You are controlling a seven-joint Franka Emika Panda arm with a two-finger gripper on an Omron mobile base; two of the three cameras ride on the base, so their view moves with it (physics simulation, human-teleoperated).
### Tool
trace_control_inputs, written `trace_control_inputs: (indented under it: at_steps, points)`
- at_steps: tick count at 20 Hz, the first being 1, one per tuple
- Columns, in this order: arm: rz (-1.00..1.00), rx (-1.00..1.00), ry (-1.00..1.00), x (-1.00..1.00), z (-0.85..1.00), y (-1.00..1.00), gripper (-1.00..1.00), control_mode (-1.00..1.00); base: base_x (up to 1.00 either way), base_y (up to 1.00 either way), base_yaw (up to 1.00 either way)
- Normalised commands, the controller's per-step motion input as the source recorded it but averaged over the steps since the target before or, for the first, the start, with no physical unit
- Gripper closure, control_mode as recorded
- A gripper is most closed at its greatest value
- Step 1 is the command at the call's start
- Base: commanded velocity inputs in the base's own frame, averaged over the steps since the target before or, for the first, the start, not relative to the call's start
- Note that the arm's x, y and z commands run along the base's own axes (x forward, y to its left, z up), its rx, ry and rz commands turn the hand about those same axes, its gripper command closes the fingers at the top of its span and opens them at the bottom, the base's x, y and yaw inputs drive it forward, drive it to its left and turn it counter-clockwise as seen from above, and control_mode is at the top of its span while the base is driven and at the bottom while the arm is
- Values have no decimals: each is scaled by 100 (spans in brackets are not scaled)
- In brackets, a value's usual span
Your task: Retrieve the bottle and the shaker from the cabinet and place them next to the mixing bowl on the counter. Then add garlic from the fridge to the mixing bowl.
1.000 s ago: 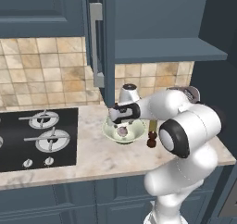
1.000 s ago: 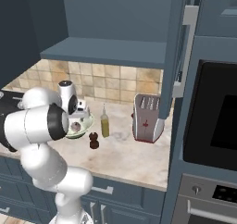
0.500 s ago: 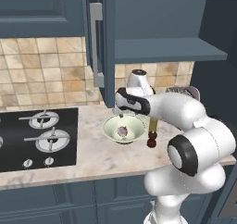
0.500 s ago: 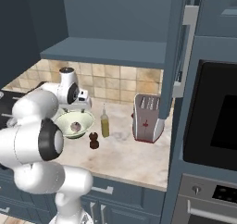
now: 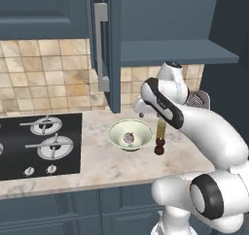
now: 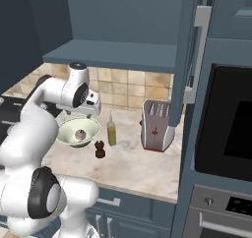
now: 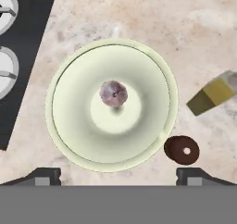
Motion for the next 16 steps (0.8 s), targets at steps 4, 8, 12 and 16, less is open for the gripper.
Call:
trace_control_inputs:
  at_steps: [4, 8, 12, 16]
  points:
    - [0, 1, -9, -98, 70, 0, -100, -100, 0, 0, 0]
    - [0, 0, -17, -100, 47, 0, -100, -100, 0, 0, 0]
    - [0, -6, -22, -99, 28, 0, -100, -100, 0, 0, 0]
    - [0, -13, -19, -89, 29, 0, -100, -100, 0, 0, 0]
